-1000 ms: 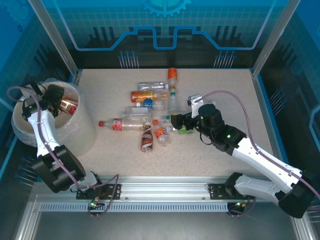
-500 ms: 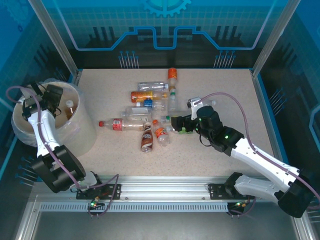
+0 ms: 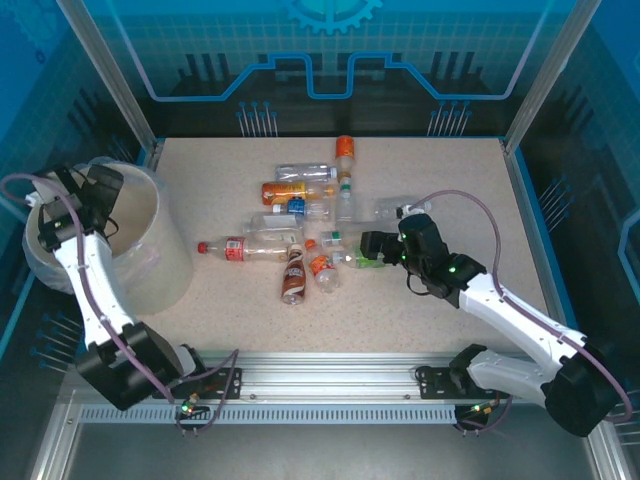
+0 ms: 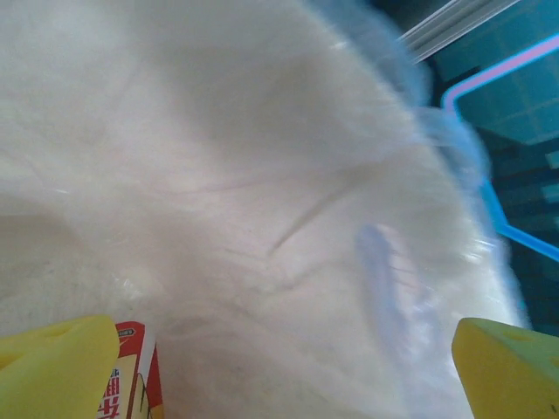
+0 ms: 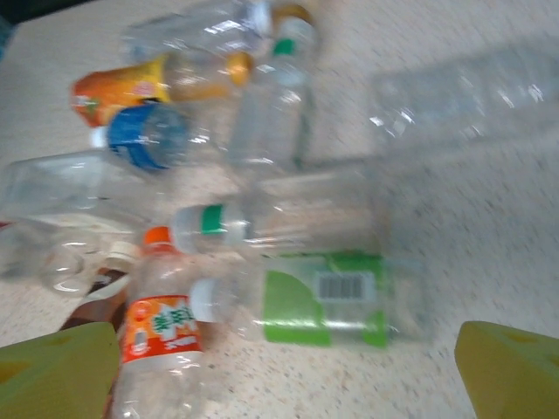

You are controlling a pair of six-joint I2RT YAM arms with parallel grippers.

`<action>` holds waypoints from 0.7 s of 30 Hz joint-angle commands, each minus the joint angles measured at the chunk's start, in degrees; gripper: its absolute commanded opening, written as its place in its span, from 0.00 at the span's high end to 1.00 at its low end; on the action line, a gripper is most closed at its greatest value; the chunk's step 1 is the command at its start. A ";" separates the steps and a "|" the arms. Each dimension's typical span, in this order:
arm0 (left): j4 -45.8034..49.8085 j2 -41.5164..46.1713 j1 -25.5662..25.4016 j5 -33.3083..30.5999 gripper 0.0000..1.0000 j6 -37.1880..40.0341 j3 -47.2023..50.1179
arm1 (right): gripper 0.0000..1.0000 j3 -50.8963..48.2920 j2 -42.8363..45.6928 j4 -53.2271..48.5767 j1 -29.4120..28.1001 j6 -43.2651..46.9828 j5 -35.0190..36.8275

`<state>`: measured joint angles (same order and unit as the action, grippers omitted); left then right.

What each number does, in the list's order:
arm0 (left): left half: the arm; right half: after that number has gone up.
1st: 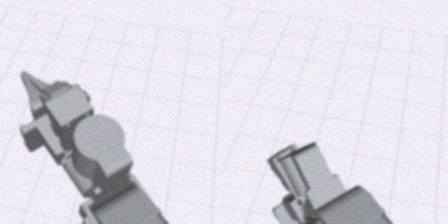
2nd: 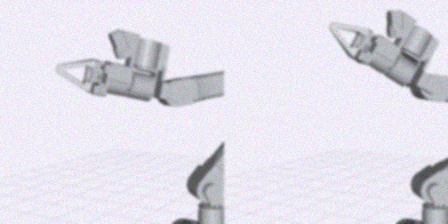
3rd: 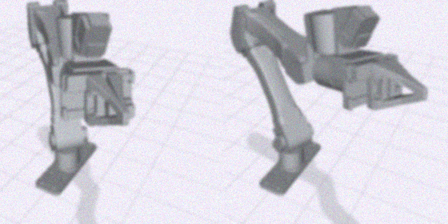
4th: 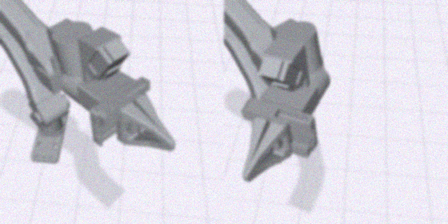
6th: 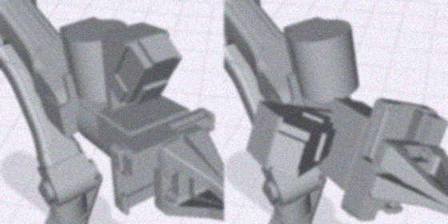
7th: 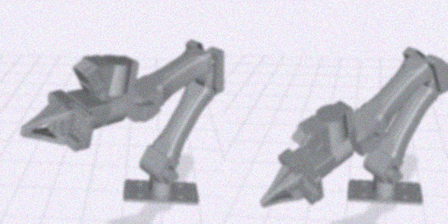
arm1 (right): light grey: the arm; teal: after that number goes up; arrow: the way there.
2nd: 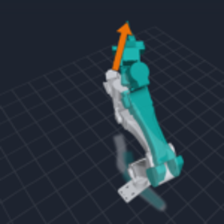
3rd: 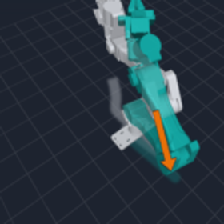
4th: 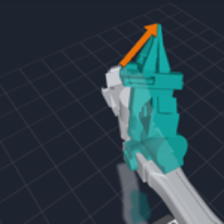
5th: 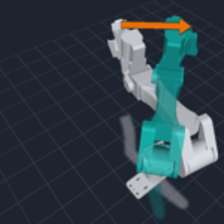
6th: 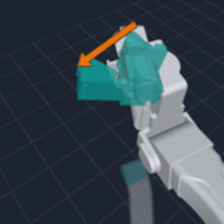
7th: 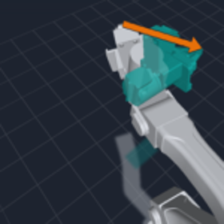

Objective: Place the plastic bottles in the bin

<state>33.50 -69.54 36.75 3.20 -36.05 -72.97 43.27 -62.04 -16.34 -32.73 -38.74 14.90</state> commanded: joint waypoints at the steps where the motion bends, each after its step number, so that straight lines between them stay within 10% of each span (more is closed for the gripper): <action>1: 3.64 5.43 -1.58 -0.01 0.01 4.02 -2.25 | 0.00 -0.54 -1.27 -7.46 4.09 -13.50 -2.42; 15: -6.27 21.04 -10.39 31.81 0.01 2.78 1.26 | 0.00 -3.77 -2.56 -6.14 8.25 -50.55 -7.43; 21: -9.67 21.33 -23.14 30.91 0.01 2.81 3.25 | 0.02 -2.04 -7.56 -3.65 8.19 -60.60 -9.66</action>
<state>27.14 -48.05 17.21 30.61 -32.84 -71.22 39.09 -67.64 -21.15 -25.06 -90.72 6.76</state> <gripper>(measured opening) 0.988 0.983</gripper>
